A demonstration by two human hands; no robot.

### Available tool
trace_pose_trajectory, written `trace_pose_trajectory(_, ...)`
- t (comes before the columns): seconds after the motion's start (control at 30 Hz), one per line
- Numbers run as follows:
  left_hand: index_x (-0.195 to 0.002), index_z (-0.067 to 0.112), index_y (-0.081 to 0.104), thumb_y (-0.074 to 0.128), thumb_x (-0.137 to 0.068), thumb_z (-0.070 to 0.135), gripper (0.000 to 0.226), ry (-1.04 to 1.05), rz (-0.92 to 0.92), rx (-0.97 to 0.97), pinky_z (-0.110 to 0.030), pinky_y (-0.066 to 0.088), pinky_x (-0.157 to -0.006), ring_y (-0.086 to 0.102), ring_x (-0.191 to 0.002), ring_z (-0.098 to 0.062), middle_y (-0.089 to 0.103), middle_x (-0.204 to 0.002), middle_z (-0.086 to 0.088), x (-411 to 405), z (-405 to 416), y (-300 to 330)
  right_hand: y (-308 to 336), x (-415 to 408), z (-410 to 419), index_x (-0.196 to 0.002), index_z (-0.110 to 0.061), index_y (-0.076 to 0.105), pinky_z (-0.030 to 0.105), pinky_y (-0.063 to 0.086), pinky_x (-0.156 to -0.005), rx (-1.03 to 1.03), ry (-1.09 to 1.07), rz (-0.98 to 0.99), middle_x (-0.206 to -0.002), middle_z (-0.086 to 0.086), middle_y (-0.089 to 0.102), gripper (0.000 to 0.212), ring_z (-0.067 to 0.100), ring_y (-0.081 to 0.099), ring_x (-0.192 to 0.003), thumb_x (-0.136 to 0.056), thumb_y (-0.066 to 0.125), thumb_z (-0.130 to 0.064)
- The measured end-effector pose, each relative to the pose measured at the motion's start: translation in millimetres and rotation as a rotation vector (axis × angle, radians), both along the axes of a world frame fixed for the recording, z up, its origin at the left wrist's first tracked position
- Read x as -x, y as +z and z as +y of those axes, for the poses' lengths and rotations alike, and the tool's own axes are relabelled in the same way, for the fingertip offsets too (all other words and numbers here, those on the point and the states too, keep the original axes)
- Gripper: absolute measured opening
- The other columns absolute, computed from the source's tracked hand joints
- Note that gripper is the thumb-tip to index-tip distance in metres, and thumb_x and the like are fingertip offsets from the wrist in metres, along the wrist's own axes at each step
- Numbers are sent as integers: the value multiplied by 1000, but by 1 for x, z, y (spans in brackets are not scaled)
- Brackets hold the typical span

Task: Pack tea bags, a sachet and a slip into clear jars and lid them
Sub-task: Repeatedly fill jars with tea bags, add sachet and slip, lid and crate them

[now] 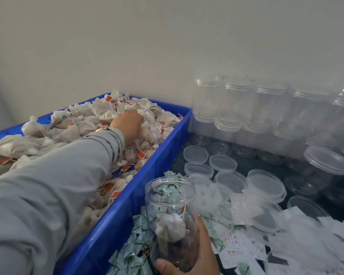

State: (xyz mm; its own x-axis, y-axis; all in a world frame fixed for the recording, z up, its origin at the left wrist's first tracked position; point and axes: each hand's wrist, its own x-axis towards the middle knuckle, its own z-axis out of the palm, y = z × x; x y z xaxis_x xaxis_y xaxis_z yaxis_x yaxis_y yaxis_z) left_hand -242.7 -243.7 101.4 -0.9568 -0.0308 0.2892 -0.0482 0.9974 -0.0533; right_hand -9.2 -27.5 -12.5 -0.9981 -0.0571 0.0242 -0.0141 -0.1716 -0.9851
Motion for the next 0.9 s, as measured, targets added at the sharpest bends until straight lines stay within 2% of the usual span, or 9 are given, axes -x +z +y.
trace_pose_trajectory(0.07,-101,9,62,48,-91,14,18,-6,60,-126,-36,48,-73,59,-93,-28,60,-104,-7,-4,-3,8,4,0,7,-127,-29,44,46,45,-101,74,177,-130,-115,-7,67,93,14,65,-107,-52,84,10)
trace_pose_trajectory(0.13,-87,14,60,53,-90,22,10,-31,153,-282,-29,42,-61,60,-80,-23,59,-86,-2,-13,-5,19,0,-6,15,-130,-34,41,47,46,-100,33,192,-111,-121,-15,62,107,14,62,-112,-36,90,-18)
trace_pose_trajectory(0.23,-90,21,64,64,-87,32,12,-42,273,-550,-14,33,-49,52,-59,-5,59,-75,5,-35,-5,37,0,-7,10,-128,-34,45,46,51,-95,23,167,-106,-122,-16,61,109,12,63,-110,-29,90,-24)
trace_pose_trajectory(0.37,-83,26,68,73,-81,35,10,-140,320,-957,-13,40,-49,49,-46,-2,59,-61,9,-79,3,51,-4,-8,14,-127,-43,43,32,51,-95,-102,129,-18,-119,-27,59,109,-3,57,-112,-29,89,-36)
trace_pose_trajectory(0.57,-68,25,75,78,-66,15,11,-468,-100,-1443,-21,56,-63,64,-65,-9,69,-69,6,-140,38,45,-7,-9,15,-124,-55,37,27,51,-94,-132,128,24,-114,-40,54,105,-6,55,-112,-32,87,-42)
trace_pose_trajectory(0.63,-69,24,76,78,-61,1,25,-551,-235,-1435,-22,56,-66,67,-69,-11,70,-74,2,-147,46,39,-9,-8,16,-122,-56,36,19,47,-95,-139,119,52,-113,-44,50,102,-12,51,-113,-34,86,-44)
trace_pose_trajectory(0.73,-73,24,76,64,-66,0,28,-652,-374,-1293,-21,55,-73,68,-75,-12,73,-79,-1,-156,52,33,-7,-8,16,-121,-54,36,-2,40,-79,-149,115,61,-120,-38,46,99,-28,43,-106,-38,87,-39)
trace_pose_trajectory(0.83,-79,20,74,61,-68,-5,30,-710,-472,-1116,-35,55,-83,65,-81,-25,73,-84,-5,-163,55,31,-7,-7,16,-124,-52,33,-3,39,-80,-172,112,76,-128,-30,46,101,-25,43,-109,-39,86,-41)
trace_pose_trajectory(0.9,-86,19,72,58,-70,-5,32,-739,-509,-996,-35,54,-88,66,-86,-23,73,-88,-2,-167,56,32,-7,-7,16,-124,-53,32,-4,38,-79,-190,106,83,-129,-29,45,101,-25,43,-110,-39,85,-44)
